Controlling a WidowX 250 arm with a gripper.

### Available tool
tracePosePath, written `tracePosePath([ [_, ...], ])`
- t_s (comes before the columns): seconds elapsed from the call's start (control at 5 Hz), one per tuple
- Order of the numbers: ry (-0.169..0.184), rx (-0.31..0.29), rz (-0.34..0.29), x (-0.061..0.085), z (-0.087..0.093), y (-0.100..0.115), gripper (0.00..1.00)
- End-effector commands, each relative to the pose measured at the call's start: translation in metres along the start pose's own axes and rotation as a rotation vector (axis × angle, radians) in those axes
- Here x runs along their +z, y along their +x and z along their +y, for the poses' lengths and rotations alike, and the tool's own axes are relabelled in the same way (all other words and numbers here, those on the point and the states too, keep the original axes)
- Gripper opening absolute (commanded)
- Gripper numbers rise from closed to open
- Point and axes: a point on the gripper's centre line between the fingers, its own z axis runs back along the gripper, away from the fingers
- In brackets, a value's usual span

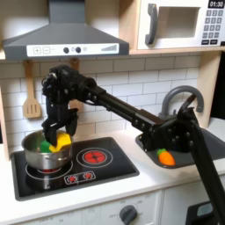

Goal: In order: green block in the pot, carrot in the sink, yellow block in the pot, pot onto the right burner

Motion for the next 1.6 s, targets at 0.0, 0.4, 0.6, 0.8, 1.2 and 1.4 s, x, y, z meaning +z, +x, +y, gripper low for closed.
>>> tracePosePath([
  [0.0,-0.006,-0.039,0.001,0.002,-0.007,-0.001,1.0],
  [0.4,-0.015,-0.065,0.001,0.003,-0.014,0.002,1.0],
  [0.6,-0.031,-0.078,-0.016,0.012,-0.02,0.006,1.0],
  [0.8,-0.042,-0.091,-0.03,0.019,-0.024,0.007,1.0],
  [1.2,-0.04,-0.099,0.0,0.005,-0.023,0.002,1.0],
  [1.4,-0.03,-0.104,0.042,-0.012,-0.02,-0.004,1.0],
])
